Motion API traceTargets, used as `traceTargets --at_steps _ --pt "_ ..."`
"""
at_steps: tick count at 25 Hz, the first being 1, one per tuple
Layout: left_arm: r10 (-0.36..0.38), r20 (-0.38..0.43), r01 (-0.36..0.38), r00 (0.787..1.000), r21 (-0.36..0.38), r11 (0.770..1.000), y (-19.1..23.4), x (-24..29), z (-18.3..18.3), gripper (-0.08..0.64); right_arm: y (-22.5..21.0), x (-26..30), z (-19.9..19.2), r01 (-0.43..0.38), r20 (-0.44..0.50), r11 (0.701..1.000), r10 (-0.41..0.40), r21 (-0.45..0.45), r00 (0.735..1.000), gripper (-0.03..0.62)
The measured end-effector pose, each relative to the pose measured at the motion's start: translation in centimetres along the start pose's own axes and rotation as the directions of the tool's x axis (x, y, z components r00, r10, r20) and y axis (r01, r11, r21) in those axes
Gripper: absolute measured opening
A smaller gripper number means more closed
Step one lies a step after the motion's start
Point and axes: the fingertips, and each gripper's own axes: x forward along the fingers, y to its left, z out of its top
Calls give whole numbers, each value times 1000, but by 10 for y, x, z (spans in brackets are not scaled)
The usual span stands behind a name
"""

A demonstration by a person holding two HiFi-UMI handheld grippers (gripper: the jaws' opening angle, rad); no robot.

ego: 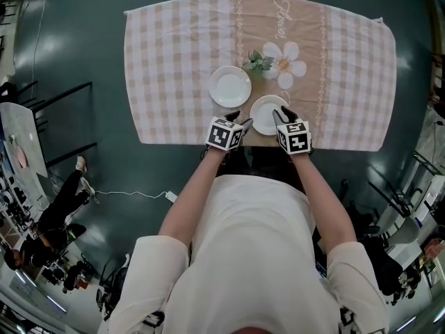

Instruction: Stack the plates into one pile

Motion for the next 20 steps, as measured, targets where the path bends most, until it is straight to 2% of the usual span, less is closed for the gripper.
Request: traceTargets --at_steps 7,13,20 --pt "52 75 -45 996 -93 995 38 -30 9 222 31 18 29 -50 11 998 50 -25 999 126" --pt "80 115 -65 990 -135 989 66 -42 17 222 50 33 50 -74 10 997 74 -34 997 126" --pt "101 162 -77 982 -149 986 91 -51 31 222 57 51 62 -77 -6 996 77 -44 997 126"
